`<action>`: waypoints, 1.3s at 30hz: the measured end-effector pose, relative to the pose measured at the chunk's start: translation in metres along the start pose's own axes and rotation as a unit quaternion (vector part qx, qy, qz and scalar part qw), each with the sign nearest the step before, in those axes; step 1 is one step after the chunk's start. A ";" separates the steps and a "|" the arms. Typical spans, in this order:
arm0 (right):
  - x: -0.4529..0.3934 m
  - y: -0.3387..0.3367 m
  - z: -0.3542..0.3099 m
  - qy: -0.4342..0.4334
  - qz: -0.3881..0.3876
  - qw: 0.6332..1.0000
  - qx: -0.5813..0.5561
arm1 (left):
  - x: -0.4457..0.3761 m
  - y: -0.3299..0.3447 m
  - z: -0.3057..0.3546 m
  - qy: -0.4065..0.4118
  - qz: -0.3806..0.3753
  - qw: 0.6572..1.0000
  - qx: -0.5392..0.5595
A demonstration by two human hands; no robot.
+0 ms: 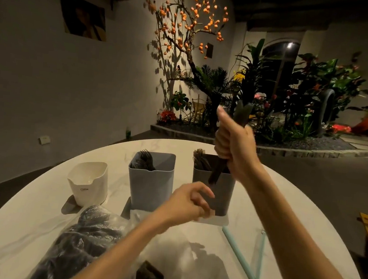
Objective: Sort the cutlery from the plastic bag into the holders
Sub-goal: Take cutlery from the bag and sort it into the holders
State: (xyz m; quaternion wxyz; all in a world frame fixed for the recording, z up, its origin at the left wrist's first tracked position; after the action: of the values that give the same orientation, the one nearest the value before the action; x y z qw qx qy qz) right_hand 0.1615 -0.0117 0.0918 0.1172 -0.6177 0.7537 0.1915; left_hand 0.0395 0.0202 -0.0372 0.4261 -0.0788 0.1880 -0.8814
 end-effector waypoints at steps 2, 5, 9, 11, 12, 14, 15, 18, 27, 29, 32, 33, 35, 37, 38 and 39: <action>-0.028 -0.012 -0.025 -0.039 0.033 0.998 0.021 | -0.005 -0.021 0.012 0.032 0.056 0.997 -0.045; -0.057 -0.023 -0.011 -0.026 0.060 0.994 0.085 | -0.009 -0.041 0.023 0.045 0.112 0.990 -0.067; -0.070 -0.029 0.046 0.053 0.070 0.988 0.126 | -0.014 -0.049 0.029 0.019 0.099 0.993 -0.062; -0.068 -0.028 0.070 0.093 0.070 0.981 0.153 | -0.014 -0.047 0.026 0.006 0.082 0.994 -0.065; -0.067 -0.026 0.078 0.108 0.062 0.977 0.176 | -0.013 -0.046 0.025 0.001 0.077 0.995 -0.070; -0.063 -0.021 0.088 0.113 0.028 0.969 0.217 | -0.012 -0.046 0.021 -0.006 0.068 0.995 -0.074; -0.063 -0.018 0.089 0.102 0.014 0.969 0.225 | -0.012 -0.047 0.020 -0.006 0.068 0.995 -0.077; -0.065 -0.018 0.086 0.049 0.017 0.971 0.233 | -0.012 -0.052 0.018 -0.001 0.072 0.995 -0.075; -0.030 -0.018 0.069 -0.065 0.039 0.944 0.321 | 0.031 -0.077 0.022 0.026 0.157 0.973 -0.169; 0.005 -0.008 0.066 -0.049 -0.049 0.944 0.324 | 0.055 -0.084 0.017 0.007 0.171 0.948 -0.268; 0.071 0.016 0.078 0.039 -0.273 0.895 0.351 | 0.093 -0.080 -0.005 -0.098 0.057 0.897 -0.427; 0.090 0.023 0.085 0.053 -0.325 0.866 0.376 | 0.103 -0.077 -0.014 -0.118 0.026 0.882 -0.456; 0.117 0.036 0.097 0.053 -0.380 0.818 0.428 | 0.119 -0.075 -0.028 -0.111 0.036 0.889 -0.443; 0.133 0.046 0.107 0.054 -0.395 0.800 0.449 | 0.134 -0.076 -0.031 -0.080 0.103 0.930 -0.345; 0.138 0.051 0.112 0.064 -0.395 0.801 0.445 | 0.140 -0.078 -0.030 -0.064 0.136 0.946 -0.288; 0.141 0.056 0.115 0.070 -0.391 0.804 0.441 | 0.147 -0.080 -0.025 -0.049 0.158 0.959 -0.229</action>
State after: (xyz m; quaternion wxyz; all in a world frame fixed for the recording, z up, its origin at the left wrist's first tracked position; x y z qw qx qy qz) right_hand 0.0710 -0.0775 -0.0619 0.3887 -0.7536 0.4574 -0.2680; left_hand -0.1171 -0.0427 -0.0314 0.5390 -0.1866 0.3741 -0.7312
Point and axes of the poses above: each hand's wrist, its own x-axis away from the middle knuckle, its own y-axis out of the palm, z = x × y, the point moved 2 cm from there along -x, towards the middle knuckle, and after that the axes turned 1 degree about x, right-handed, at the moved point
